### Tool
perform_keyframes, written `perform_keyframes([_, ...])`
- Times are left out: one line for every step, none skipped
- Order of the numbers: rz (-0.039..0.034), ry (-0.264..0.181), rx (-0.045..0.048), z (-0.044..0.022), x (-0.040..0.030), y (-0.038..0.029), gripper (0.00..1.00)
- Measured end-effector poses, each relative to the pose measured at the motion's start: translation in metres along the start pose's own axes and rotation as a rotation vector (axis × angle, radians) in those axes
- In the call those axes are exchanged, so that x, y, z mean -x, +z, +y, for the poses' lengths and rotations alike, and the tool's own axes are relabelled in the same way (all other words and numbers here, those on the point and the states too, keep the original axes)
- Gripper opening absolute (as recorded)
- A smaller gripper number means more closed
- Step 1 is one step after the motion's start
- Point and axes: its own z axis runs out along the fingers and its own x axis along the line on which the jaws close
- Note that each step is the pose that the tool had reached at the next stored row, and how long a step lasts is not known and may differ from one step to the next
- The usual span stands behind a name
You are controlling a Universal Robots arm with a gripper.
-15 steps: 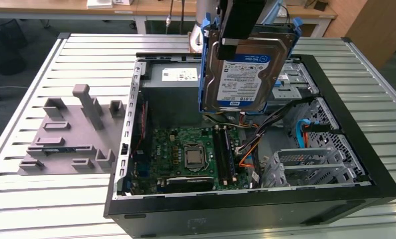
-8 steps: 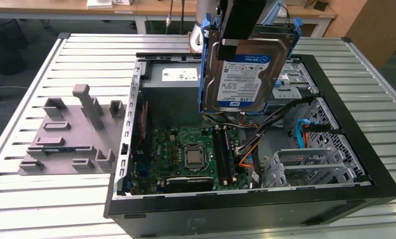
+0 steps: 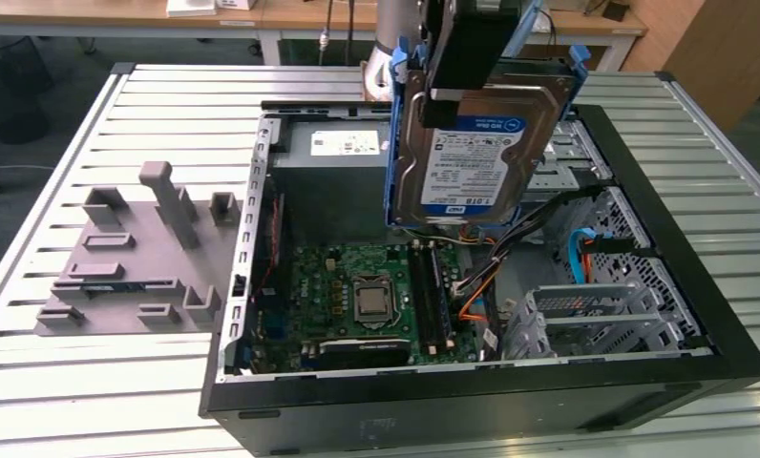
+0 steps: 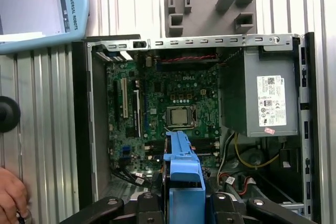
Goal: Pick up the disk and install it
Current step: 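Insert the disk into the insertion slot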
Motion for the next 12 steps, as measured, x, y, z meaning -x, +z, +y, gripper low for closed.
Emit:
perform_keyframes([-0.0003,0.000,-0.0009,0.0000,-0.0004,0.0004,0.36])
perform_keyframes([-0.0002,0.000,-0.0009,-0.0002,-0.0009,0.0008,0.36])
perform_keyframes([0.0001,0.000,-0.0009,-0.0003,-0.0019,0.0011,0.36])
perform_keyframes([0.0001,0.000,-0.0009,-0.0005,-0.0035,0.0016,0.36])
perform_keyframes([-0.0001,0.000,-0.0009,-0.0007,-0.0061,0.0021,0.36])
perform_keyframes([-0.0001,0.000,-0.0010,-0.0009,-0.0092,0.0026,0.36])
perform_keyframes([-0.0002,0.000,-0.0010,-0.0011,-0.0122,0.0029,0.36])
perform_keyframes([-0.0001,0.000,-0.0009,-0.0013,-0.0147,0.0032,0.36])
perform_keyframes([0.0000,0.000,-0.0009,-0.0014,-0.0166,0.0033,0.36])
perform_keyframes([-0.0001,0.000,-0.0010,-0.0016,-0.0180,0.0036,0.36])
perform_keyframes([0.0000,0.000,-0.0009,-0.0019,-0.0186,0.0037,0.36])
perform_keyframes([-0.0002,0.000,-0.0010,-0.0024,-0.0188,0.0039,0.36])
